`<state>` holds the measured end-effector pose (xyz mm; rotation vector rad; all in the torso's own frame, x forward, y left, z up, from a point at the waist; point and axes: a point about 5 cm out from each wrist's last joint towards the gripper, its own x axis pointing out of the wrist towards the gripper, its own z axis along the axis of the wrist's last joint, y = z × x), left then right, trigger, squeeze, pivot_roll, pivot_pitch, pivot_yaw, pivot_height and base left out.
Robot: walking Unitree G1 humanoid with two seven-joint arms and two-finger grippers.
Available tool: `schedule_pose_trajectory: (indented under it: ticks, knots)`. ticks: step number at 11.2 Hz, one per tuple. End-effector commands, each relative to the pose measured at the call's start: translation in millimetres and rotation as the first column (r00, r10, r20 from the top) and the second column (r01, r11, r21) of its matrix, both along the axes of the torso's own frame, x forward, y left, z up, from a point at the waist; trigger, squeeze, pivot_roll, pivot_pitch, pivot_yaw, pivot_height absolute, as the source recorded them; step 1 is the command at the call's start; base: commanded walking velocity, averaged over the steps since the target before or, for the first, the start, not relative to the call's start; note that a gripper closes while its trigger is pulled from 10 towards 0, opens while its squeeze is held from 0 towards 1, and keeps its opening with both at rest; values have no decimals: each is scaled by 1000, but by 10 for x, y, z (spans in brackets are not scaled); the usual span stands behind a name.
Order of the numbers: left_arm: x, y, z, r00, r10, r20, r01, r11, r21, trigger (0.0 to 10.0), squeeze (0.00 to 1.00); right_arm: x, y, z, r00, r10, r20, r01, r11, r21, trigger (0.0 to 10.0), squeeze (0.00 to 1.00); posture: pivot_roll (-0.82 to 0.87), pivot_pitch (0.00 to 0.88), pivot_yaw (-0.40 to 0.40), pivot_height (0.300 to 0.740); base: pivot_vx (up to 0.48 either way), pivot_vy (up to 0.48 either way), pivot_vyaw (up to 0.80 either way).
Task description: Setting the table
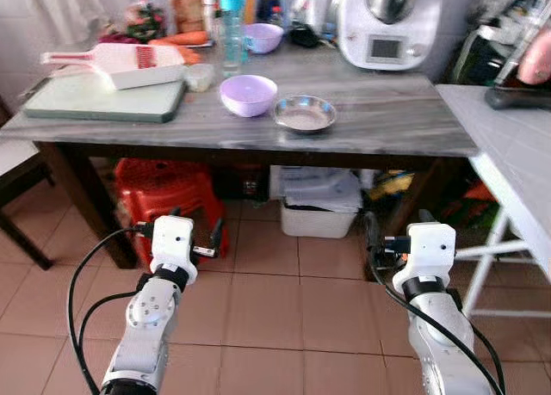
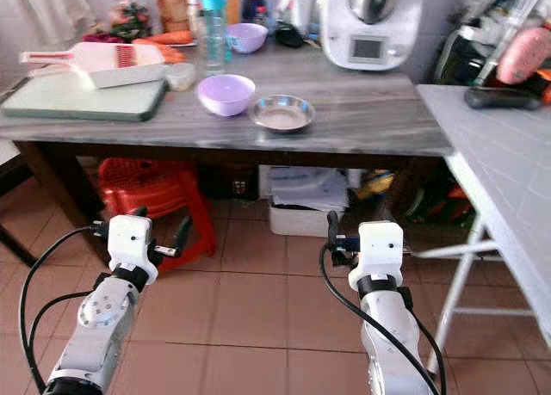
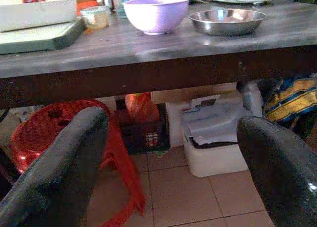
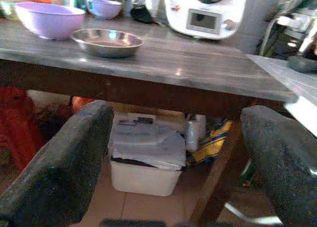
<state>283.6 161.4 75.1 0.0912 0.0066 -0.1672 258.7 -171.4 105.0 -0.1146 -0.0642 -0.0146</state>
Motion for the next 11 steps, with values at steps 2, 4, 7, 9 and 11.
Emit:
schedule_pose_trajectory:
  ticks: [2, 4, 7, 9, 11]
  knots:
    - [15, -36, 31, 1000, -28, 1, 28, 1000, -7, 10000, 0, 9, -96, -4, 999, -39, -2, 39, 999, 2, 10000, 0, -24, 40, 1, 740, 0, -373, 0]
    - [16, -45, 33, 1000, -28, 0, 28, 1000, -12, 10000, 0, 25, -97, 3, 999, -41, -1, 41, 999, 1, 10000, 0, -24, 42, 1, 740, 0, -388, 0]
    - [23, -52, 42, 999, -32, 1, 32, 999, -14, 10000, 0, 50, -97, 14, 999, -41, 3, 41, 999, 3, 10000, 0, -23, 42, 1, 740, 0, -387, 0]
    - [33, -54, 52, 999, -39, 1, 39, 999, -10, 10000, 0, 56, -76, 11, 999, -41, 4, 41, 999, 6, 10000, 0, -23, 42, 7, 740, 0, -390, 0]
    - [35, -53, 59, 999, -44, 1, 44, 999, -4, 10000, 0, 41, -76, -6, 999, -44, 1, 44, 999, 8, 10000, 0, -23, 46, 13, 740, 0, -390, 0]
